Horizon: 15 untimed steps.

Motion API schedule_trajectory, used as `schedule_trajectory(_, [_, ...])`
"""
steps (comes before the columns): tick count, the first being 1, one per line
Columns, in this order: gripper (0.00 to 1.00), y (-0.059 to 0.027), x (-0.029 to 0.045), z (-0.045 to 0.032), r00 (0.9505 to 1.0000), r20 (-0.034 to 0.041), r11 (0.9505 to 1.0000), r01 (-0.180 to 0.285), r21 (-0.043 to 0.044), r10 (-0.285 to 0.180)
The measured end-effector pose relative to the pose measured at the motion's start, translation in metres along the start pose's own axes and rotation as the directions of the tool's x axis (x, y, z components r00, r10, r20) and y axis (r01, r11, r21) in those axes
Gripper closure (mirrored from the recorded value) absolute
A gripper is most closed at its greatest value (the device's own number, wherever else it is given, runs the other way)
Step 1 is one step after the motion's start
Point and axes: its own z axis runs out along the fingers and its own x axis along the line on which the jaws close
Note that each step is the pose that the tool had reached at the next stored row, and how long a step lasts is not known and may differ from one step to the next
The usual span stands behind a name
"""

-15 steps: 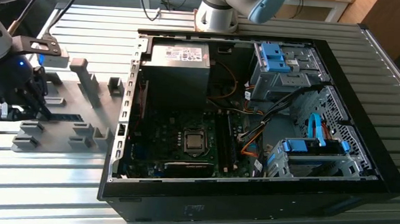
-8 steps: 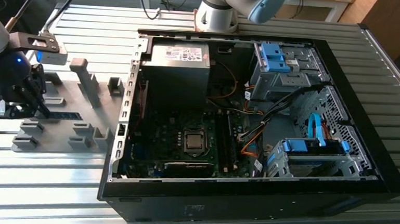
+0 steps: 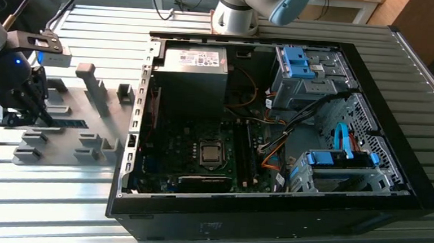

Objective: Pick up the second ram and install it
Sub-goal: 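Pick up the second ram and move it above second insertion slot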

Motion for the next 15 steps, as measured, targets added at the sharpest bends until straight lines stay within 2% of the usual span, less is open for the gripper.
schedule_trajectory(15, [0.86, -0.0001, -0.0001, -0.0110, 1.0000, 0.0001, 1.0000, 0.000, 0.0001, 0.000])
